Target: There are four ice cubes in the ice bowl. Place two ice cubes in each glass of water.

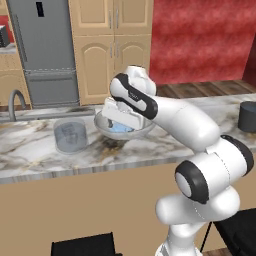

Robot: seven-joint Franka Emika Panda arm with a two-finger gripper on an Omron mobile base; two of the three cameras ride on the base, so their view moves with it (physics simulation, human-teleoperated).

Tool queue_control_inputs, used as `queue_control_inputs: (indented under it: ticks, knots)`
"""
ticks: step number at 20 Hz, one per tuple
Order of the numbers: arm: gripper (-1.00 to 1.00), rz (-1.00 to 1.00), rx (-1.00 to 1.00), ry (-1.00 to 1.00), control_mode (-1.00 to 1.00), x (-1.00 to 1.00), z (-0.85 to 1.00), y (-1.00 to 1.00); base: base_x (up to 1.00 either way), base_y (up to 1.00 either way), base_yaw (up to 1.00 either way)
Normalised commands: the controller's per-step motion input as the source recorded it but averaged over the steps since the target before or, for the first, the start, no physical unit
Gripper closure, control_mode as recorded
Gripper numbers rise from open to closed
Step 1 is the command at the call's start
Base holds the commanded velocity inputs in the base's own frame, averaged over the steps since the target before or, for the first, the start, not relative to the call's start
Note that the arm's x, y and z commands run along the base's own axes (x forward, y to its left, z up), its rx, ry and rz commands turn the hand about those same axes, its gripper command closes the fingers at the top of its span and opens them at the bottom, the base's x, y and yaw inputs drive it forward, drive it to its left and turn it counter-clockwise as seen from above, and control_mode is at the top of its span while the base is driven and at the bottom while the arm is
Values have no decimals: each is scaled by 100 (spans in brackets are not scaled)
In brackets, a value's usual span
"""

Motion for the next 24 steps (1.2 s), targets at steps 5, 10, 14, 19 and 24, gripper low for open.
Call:
queue_control_inputs:
  ticks: [5, 10, 14, 19, 24]
  knots:
    - [-100, -6, 0, 0, -100, 2, -18, 4, 0, 0, 0]
    - [100, -6, 0, 0, -100, 0, -12, 21, 0, 0, 0]
    - [100, -6, 0, 0, -100, 0, -13, 20, 0, 0, 0]
    - [100, -5, 0, 0, -100, 0, -14, 1, 0, 0, 0]
    - [100, -5, 0, -1, -100, 0, -7, 0, 0, 0, 0]
